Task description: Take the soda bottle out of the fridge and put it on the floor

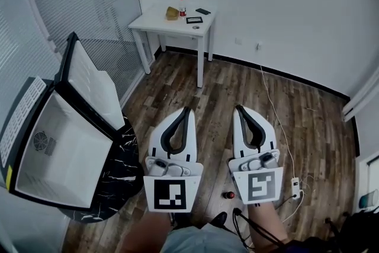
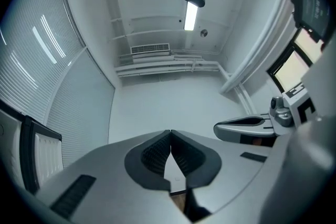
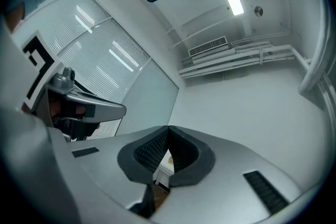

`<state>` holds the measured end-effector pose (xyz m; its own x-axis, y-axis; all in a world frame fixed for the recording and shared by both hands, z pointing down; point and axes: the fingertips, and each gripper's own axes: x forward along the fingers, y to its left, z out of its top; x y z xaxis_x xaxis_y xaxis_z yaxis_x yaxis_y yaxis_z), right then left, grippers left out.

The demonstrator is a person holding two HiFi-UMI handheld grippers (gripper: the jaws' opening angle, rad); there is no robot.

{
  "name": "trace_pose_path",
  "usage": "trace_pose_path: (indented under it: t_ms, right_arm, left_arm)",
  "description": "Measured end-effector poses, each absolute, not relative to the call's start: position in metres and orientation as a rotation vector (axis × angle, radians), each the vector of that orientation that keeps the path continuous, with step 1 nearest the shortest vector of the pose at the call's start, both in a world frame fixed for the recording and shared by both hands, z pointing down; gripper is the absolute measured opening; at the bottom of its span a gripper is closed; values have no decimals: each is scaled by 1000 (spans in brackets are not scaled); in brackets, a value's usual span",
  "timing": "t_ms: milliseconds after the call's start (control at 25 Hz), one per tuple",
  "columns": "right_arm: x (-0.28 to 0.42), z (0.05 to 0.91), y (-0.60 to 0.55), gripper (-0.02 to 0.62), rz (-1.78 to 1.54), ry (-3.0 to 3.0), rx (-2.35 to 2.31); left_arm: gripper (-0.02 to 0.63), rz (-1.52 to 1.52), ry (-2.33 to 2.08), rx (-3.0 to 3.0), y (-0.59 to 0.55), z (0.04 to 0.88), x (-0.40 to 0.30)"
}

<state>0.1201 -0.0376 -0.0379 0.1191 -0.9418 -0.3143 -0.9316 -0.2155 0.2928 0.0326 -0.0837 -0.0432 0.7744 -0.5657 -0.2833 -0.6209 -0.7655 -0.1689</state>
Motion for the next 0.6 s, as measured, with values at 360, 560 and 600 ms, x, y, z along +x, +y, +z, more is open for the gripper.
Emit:
trace_pose_path:
  t_ms: [360, 560, 600]
  right_arm:
    - [108, -44, -34, 11, -725, -1957, 2327]
    - [102, -48, -31, 12, -755, -1964, 2318]
    - [103, -48, -30, 12, -752, -1963, 2318]
  left_arm:
    - [17, 340, 921, -2693, -79, -50, 20]
    - [17, 339, 907, -2670, -75, -56, 18]
    - [17, 341, 909, -2671, -74, -57, 19]
